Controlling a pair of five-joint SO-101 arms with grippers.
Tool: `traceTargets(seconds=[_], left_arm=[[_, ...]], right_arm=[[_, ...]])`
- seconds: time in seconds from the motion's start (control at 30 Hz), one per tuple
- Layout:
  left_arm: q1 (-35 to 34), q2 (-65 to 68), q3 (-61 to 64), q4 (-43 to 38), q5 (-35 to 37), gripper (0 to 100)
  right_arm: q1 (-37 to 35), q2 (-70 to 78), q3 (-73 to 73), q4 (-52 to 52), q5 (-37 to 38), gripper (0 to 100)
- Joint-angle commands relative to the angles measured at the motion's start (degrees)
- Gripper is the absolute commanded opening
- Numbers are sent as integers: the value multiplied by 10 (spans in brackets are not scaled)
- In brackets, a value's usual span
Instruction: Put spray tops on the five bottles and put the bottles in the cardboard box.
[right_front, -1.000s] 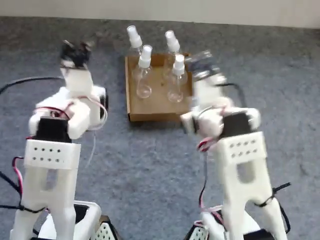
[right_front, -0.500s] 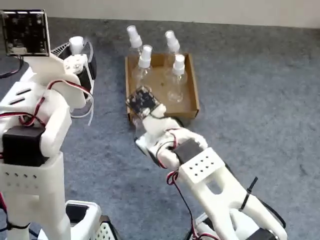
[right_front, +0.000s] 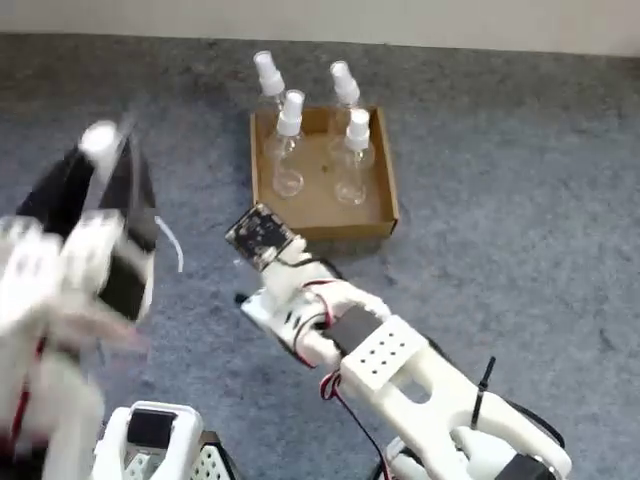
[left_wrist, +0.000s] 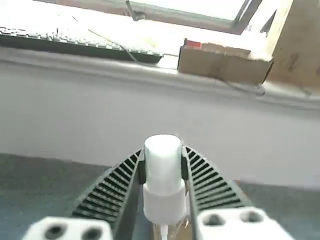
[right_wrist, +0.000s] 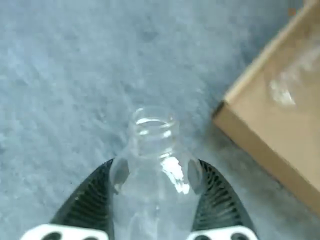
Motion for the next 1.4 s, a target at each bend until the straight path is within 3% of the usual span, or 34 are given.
traceTargets(seconds=[0.0, 0.2, 0.53, 1.03, 1.37], left_arm=[[13, -102, 128, -100, 25, 4], [13, -204, 285, -166, 29, 4], [13, -213, 418, -225, 30, 4], [15, -214, 418, -222, 70, 4], [16, -214, 385, -174, 71, 4]], right_arm=[[-35, -24, 14, -62, -11, 4], [-42, -24, 54, -118, -11, 4], [-43, -25, 58, -117, -11, 4], [-39, -24, 59, -118, -11, 4], [-39, -24, 59, -118, -11, 4]])
